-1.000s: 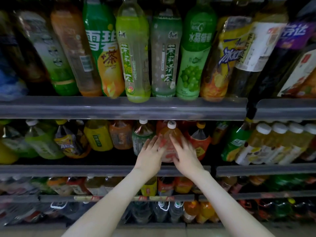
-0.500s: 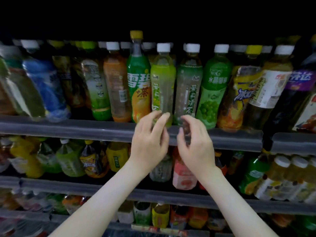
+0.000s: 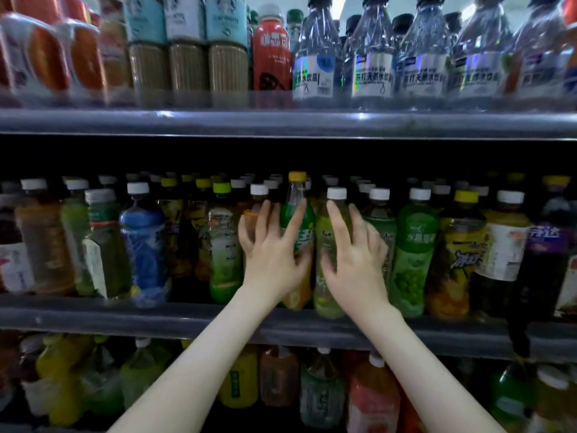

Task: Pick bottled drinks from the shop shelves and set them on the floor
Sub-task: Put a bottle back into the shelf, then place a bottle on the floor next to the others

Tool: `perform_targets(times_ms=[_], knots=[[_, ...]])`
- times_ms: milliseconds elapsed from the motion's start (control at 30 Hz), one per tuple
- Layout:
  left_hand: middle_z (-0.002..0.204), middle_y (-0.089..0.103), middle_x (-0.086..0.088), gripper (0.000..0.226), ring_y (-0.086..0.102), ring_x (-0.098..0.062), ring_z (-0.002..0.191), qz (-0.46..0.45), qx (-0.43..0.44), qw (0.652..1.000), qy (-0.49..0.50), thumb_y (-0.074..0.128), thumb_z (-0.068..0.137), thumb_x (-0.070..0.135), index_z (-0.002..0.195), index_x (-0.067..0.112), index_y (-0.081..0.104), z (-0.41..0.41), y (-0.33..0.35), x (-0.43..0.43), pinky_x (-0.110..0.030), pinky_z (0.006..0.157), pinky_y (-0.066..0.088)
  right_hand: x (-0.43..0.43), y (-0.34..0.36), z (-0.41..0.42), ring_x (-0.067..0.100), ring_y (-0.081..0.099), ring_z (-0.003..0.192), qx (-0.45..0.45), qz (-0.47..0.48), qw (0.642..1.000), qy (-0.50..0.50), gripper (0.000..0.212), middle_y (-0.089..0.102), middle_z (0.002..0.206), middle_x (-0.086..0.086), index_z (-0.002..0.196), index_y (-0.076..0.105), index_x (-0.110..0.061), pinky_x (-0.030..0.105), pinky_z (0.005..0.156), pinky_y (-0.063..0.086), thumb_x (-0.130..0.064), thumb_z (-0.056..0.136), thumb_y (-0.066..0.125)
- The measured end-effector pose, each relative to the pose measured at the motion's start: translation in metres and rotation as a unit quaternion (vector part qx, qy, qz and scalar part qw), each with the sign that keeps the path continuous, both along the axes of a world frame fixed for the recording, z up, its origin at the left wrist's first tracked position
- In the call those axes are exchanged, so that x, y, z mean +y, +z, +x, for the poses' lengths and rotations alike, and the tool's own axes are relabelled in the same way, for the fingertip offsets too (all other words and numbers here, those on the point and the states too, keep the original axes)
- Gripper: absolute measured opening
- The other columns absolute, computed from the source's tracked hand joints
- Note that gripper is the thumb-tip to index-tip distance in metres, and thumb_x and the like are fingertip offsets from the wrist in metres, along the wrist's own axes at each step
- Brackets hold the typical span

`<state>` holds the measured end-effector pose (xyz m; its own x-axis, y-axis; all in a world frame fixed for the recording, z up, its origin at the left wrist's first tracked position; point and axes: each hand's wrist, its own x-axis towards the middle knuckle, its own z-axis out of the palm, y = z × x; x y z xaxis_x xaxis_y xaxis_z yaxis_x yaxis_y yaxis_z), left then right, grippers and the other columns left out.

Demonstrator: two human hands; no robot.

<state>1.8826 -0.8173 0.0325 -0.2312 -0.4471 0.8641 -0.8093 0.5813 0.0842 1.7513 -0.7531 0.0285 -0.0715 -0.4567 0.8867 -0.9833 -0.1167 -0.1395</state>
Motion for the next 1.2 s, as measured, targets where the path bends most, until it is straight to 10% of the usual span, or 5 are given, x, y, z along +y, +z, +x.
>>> perform_targets(times_ms=[133, 433, 533, 867, 1200], knots=[[0.144, 0.039, -0.022, 0.096, 0.007, -0.027, 0.142, 0.04, -0.006, 0.999, -0.031, 0.057, 0.075, 0.05, 0.152, 0.036, 0.001, -0.004, 0.01, -0.01, -0.048, 0.109, -0.018, -0.004, 0.001, 0.003, 0.037, 0.032, 0.133, 0.014, 0.062, 0.997, -0.03, 0.072, 0.027, 0.155, 0.02, 0.149, 0.036, -0.025, 0.053, 0.102, 0.03, -0.019, 0.084, 0.067], [0.133, 0.03, -0.02, 0.097, 0.038, -0.025, 0.124, -0.01, 0.119, 0.956, -0.269, 0.077, 0.077, 0.017, 0.147, 0.032, 0.012, 0.005, -0.011, 0.014, -0.036, 0.099, 0.046, 0.015, -0.006, -0.01, 0.022, 0.014, 0.138, -0.002, 0.088, 0.995, 0.046, 0.072, 0.02, 0.158, 0.01, 0.151, 0.028, -0.031, 0.051, 0.11, 0.021, -0.021, 0.089, 0.063], [0.138, 0.026, -0.012, 0.098, 0.026, -0.003, 0.134, -0.047, 0.131, 0.934, -0.328, 0.078, 0.075, 0.003, 0.148, 0.019, 0.015, 0.009, -0.025, 0.023, -0.012, 0.108, 0.029, 0.028, -0.007, -0.006, 0.014, 0.018, 0.142, -0.057, 0.102, 0.977, 0.181, 0.07, 0.025, 0.157, -0.006, 0.151, 0.021, -0.04, 0.05, 0.115, 0.024, -0.025, 0.094, 0.058], [0.138, 0.028, -0.015, 0.092, 0.02, -0.012, 0.143, -0.136, 0.12, 0.886, -0.427, 0.076, 0.069, -0.009, 0.141, 0.009, 0.02, -0.015, -0.018, 0.067, -0.027, 0.115, 0.028, 0.073, -0.009, 0.002, 0.01, 0.055, 0.121, -0.225, 0.079, 0.909, 0.343, 0.079, 0.051, 0.131, -0.013, 0.142, 0.021, -0.042, 0.024, 0.092, 0.052, -0.029, 0.084, 0.072], [0.153, 0.022, -0.001, 0.106, 0.031, -0.009, 0.14, 0.203, 0.041, 0.814, -0.542, 0.077, 0.078, 0.009, 0.146, 0.045, 0.004, -0.073, -0.068, 0.124, -0.014, 0.105, 0.035, 0.144, -0.067, -0.064, -0.013, 0.056, 0.107, -0.344, 0.098, 0.913, 0.196, 0.076, 0.056, 0.116, -0.037, 0.134, 0.034, -0.052, 0.002, 0.081, 0.042, -0.038, 0.074, 0.079]])
